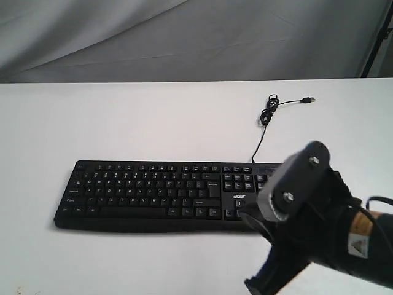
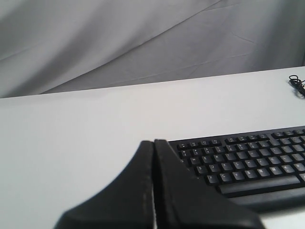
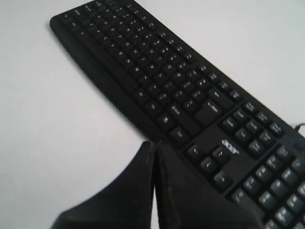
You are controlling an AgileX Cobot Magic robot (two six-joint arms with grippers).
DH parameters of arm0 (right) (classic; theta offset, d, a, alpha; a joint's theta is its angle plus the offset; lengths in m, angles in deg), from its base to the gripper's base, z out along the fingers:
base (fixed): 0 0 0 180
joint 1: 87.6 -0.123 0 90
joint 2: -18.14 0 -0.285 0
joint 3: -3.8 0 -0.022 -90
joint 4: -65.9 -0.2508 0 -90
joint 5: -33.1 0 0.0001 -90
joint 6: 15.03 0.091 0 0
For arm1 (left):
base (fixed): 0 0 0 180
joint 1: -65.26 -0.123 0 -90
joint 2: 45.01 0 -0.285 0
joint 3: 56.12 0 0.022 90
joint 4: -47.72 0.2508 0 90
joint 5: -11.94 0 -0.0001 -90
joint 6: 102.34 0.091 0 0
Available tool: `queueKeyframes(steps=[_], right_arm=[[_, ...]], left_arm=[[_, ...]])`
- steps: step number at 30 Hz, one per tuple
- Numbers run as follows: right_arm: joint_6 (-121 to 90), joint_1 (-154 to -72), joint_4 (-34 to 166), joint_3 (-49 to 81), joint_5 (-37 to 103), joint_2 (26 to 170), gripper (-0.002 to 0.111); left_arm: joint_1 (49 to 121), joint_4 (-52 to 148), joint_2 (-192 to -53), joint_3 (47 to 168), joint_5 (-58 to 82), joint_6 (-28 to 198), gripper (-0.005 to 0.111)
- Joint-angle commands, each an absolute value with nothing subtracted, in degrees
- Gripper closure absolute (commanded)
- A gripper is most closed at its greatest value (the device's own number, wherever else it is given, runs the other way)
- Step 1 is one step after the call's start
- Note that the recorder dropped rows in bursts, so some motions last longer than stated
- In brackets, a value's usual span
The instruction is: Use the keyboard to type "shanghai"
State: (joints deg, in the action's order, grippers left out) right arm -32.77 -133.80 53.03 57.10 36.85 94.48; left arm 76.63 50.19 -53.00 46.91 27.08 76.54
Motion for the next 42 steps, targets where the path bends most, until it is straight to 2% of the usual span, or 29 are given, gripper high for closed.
queueKeyframes(steps=[1,3,6,11,20,22,31,36,42], right_arm=[[-32.6,-133.9,52.6,64.4,38.6,89.5,0.108],[-32.6,-133.9,50.8,67.1,41.3,87.6,0.108],[-32.6,-133.9,50.5,72.2,52.5,82.1,0.108],[-32.9,-133.5,48.7,76.0,51.7,69.7,0.108],[-33.0,-113.4,51.0,78.6,29.9,36.5,0.108],[-33.0,-111.6,51.0,78.6,28.7,33.0,0.108],[-31.8,-111.6,51.0,79.7,29.0,32.9,0.108],[-5.2,-108.7,73.9,81.0,27.1,29.5,0.108],[-3.3,-106.2,75.0,81.0,19.7,25.9,0.108]], left_arm=[[76.9,50.2,-52.8,46.7,26.8,76.4,0.107],[76.9,50.2,-52.8,46.7,26.8,76.4,0.107],[76.9,50.2,-52.8,46.7,26.8,76.4,0.107],[76.9,50.2,-52.8,46.7,26.8,76.4,0.107],[76.9,50.2,-52.8,46.7,26.8,76.4,0.107],[76.9,50.2,-52.8,46.7,26.8,76.4,0.107],[76.9,50.2,-52.8,46.7,26.8,76.4,0.107],[76.9,50.2,-52.8,46.7,26.8,76.4,0.107],[76.9,50.2,-52.8,46.7,26.8,76.4,0.107]])
